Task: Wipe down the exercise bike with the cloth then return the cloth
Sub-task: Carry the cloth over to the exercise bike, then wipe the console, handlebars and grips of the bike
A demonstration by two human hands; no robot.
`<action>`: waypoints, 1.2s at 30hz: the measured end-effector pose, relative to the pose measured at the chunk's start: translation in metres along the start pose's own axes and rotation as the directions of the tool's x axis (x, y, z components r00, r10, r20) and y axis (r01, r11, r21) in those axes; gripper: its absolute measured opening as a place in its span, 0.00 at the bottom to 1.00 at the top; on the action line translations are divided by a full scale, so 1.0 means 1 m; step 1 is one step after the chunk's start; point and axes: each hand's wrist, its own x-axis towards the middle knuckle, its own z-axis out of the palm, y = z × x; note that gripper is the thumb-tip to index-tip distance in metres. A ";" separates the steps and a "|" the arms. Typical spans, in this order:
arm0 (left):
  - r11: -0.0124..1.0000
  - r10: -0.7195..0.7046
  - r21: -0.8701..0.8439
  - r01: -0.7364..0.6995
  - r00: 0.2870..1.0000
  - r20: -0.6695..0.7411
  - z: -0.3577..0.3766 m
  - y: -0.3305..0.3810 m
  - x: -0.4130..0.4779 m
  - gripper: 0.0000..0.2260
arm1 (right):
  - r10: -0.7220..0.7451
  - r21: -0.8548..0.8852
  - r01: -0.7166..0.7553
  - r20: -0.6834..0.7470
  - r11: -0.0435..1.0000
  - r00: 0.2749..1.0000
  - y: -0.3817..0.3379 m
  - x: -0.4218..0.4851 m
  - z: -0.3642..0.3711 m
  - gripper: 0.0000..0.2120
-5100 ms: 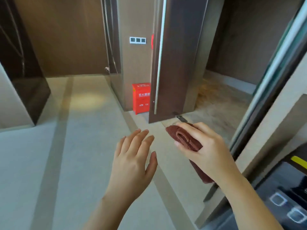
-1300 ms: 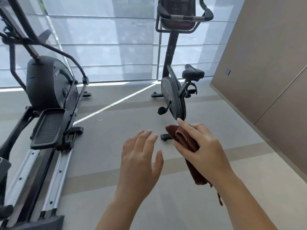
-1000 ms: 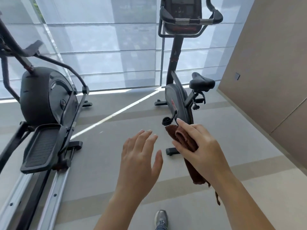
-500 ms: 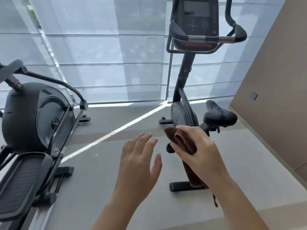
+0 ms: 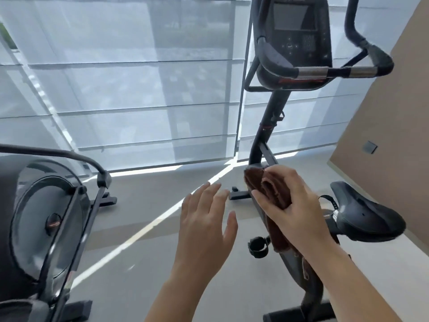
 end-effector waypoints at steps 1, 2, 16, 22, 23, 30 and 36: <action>1.000 0.013 -0.008 -0.014 1.000 -0.005 0.004 -0.012 0.017 0.16 | -0.020 -0.007 0.020 -0.014 1.000 1.000 0.003 0.016 0.010 0.17; 1.000 0.027 -0.013 -0.027 1.000 -0.011 0.009 -0.023 0.033 0.15 | -0.029 -0.010 0.029 -0.022 1.000 0.999 0.006 0.031 0.019 0.17; 0.982 0.152 -0.107 -0.153 0.988 -0.024 0.144 -0.101 0.285 0.17 | -0.067 -0.103 0.049 -0.176 0.993 0.982 0.150 0.261 0.059 0.16; 0.973 0.191 -0.131 -0.189 0.982 -0.003 0.150 -0.102 0.313 0.17 | -0.104 -0.134 0.084 -0.149 0.987 0.983 0.160 0.279 0.048 0.18; 0.970 0.197 -0.146 -0.196 0.980 -0.008 0.159 -0.100 0.333 0.16 | -0.111 -0.150 0.086 -0.166 0.985 0.980 0.170 0.296 0.041 0.19; 0.955 0.226 -0.190 -0.230 0.973 -0.041 0.218 -0.099 0.447 0.16 | -0.150 -0.268 0.092 -0.206 0.959 0.967 0.222 0.393 0.006 0.18; 0.934 0.280 -0.220 -0.283 0.959 -0.046 0.248 -0.113 0.507 0.16 | -0.159 -0.325 0.080 -0.224 0.942 0.961 0.236 0.449 -0.005 0.15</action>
